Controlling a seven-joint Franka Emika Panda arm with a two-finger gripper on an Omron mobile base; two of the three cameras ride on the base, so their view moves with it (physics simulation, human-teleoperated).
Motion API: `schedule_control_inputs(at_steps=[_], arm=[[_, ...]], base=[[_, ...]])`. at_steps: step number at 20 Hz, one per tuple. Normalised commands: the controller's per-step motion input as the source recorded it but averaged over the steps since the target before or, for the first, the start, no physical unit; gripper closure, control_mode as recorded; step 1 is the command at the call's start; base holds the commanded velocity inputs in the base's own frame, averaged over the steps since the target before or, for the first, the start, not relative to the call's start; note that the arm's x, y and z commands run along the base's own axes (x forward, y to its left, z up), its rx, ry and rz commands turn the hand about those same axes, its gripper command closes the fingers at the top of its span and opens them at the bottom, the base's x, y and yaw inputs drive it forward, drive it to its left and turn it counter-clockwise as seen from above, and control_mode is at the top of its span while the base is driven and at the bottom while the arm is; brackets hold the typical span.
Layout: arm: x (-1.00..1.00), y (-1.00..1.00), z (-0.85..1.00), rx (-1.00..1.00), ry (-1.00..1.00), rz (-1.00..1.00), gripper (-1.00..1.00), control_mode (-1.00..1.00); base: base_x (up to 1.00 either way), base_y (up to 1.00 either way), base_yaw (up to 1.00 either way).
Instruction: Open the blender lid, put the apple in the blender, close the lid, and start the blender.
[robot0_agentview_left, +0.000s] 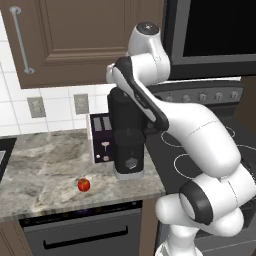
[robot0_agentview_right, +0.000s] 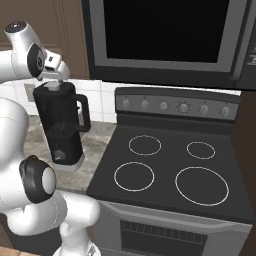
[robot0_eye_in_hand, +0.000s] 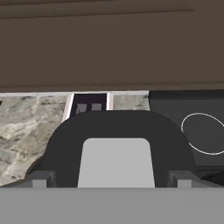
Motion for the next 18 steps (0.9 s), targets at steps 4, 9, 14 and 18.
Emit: schedule_control_inputs(at_steps=[4,9,14,18], arm=[[0.09,0.03,-0.18,0.0,0.02,0.0,-1.0,-1.0],[0.15,0.02,-0.19,0.0,0.04,0.0,-1.0,-1.0],[0.23,0.03,-0.19,0.0,0.02,0.0,-1.0,-1.0],[0.18,0.14,-0.23,0.0,0.04,0.0,-1.0,-1.0]], base=[[0.0,0.0,0.0],[0.0,0.0,0.0],[0.0,0.0,0.0],[0.0,0.0,0.0]])
